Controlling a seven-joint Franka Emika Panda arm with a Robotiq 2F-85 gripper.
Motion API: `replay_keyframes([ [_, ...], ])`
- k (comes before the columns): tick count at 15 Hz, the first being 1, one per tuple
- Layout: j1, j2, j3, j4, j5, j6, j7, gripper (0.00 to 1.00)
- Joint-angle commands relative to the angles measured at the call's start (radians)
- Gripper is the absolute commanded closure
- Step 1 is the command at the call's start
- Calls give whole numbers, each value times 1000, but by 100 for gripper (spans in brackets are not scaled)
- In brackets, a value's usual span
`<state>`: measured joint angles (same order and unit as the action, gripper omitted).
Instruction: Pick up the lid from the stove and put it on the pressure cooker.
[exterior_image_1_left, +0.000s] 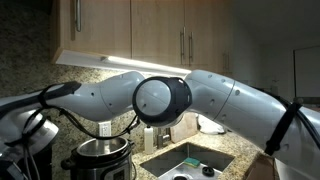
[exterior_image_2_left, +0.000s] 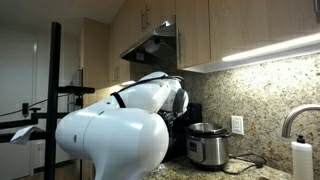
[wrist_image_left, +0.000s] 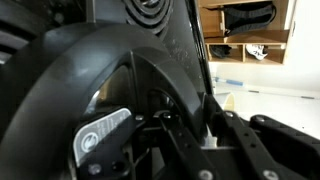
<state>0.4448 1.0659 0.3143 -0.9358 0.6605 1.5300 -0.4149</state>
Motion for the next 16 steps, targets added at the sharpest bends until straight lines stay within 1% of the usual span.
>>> replay_keyframes([
  [1,-12,13,5,18,19,-1,13,100],
  [3,-15,3,10,9,28,19,-4,96],
  [5,-19,-11,17,-5,40,42,-30,100],
  [6,-20,-20,19,-16,42,57,-42,97],
  [12,-24,-51,34,-55,46,143,-116,97],
  [16,-31,-62,50,-70,48,169,-185,97],
])
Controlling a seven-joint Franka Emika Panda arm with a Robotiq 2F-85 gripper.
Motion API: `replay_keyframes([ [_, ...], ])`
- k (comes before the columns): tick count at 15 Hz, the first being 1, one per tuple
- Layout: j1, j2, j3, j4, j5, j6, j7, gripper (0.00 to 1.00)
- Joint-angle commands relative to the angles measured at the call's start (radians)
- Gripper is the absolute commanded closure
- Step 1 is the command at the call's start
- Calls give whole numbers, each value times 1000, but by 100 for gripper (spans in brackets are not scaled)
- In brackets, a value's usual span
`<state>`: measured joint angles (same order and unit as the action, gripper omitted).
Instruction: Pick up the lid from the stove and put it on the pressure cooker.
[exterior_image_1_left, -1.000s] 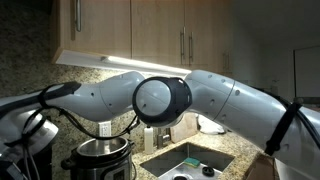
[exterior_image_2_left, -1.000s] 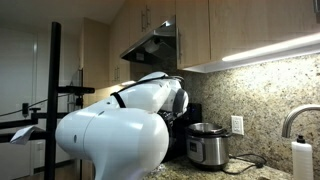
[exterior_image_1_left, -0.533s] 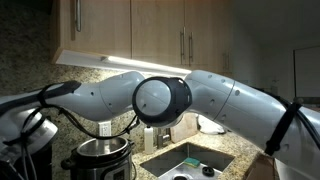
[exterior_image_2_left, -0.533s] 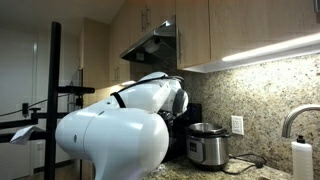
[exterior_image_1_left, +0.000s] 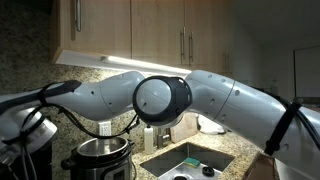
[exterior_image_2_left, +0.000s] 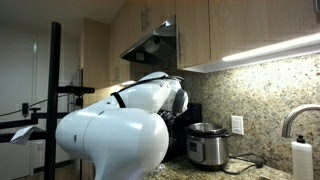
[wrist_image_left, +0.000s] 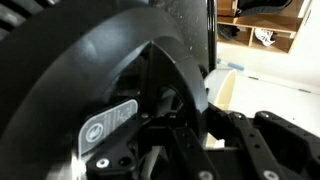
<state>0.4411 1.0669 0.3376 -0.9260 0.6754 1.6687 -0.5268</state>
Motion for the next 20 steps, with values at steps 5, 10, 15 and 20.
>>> replay_keyframes([
  [5,-31,-103,43,-126,28,67,-193,97],
  [10,-34,-188,48,-235,28,143,-289,97],
  [15,-57,-279,60,-353,52,217,-378,97],
  [20,-104,-371,80,-474,105,286,-473,97],
])
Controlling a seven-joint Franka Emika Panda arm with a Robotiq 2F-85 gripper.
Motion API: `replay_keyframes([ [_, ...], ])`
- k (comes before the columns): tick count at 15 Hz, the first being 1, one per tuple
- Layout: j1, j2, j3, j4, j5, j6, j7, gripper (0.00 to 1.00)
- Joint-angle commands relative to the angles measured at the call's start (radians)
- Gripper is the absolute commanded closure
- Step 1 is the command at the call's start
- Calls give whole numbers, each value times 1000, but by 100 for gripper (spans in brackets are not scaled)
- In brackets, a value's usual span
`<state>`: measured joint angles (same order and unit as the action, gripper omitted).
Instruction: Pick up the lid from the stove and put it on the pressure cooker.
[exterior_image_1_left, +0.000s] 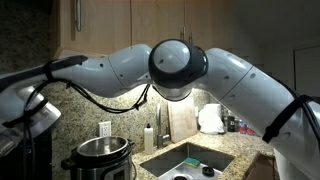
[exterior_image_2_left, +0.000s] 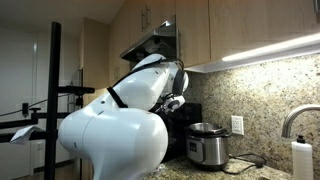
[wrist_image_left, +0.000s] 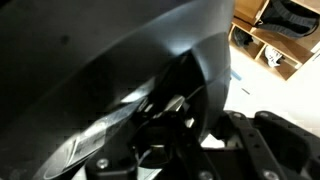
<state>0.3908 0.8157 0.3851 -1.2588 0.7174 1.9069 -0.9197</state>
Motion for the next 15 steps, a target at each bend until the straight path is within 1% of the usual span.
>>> replay_keyframes([
  [1,-61,-135,35,-158,72,53,-94,97],
  [5,-82,-199,40,-219,99,70,-135,97],
  [9,-103,-273,48,-302,144,113,-187,97],
  [15,-134,-387,42,-448,284,185,-307,97],
])
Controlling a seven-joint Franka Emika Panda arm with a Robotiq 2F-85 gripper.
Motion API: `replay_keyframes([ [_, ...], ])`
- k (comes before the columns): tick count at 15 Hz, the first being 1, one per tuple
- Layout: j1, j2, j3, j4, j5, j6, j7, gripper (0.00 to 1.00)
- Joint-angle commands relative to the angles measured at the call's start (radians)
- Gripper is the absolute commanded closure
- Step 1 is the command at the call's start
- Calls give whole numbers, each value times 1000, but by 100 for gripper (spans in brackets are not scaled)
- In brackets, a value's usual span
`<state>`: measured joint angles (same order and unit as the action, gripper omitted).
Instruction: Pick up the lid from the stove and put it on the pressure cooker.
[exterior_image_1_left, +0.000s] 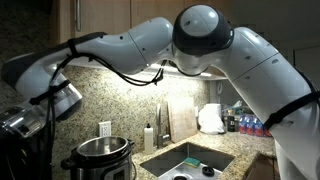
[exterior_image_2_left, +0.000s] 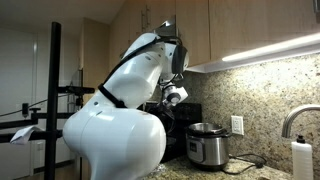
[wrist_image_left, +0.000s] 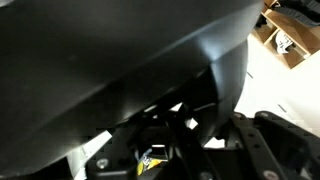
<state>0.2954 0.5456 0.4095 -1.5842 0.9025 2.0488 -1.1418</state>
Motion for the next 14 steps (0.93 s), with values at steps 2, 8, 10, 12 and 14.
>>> replay_keyframes([
  [2,-43,-156,11,-174,158,65,-128,97],
  [8,-22,-300,-9,-336,355,209,-225,97],
  [10,-16,-347,-16,-388,420,245,-261,97],
  [12,-14,-389,-24,-435,483,263,-296,97],
  [14,-11,-433,-34,-486,549,275,-336,97],
])
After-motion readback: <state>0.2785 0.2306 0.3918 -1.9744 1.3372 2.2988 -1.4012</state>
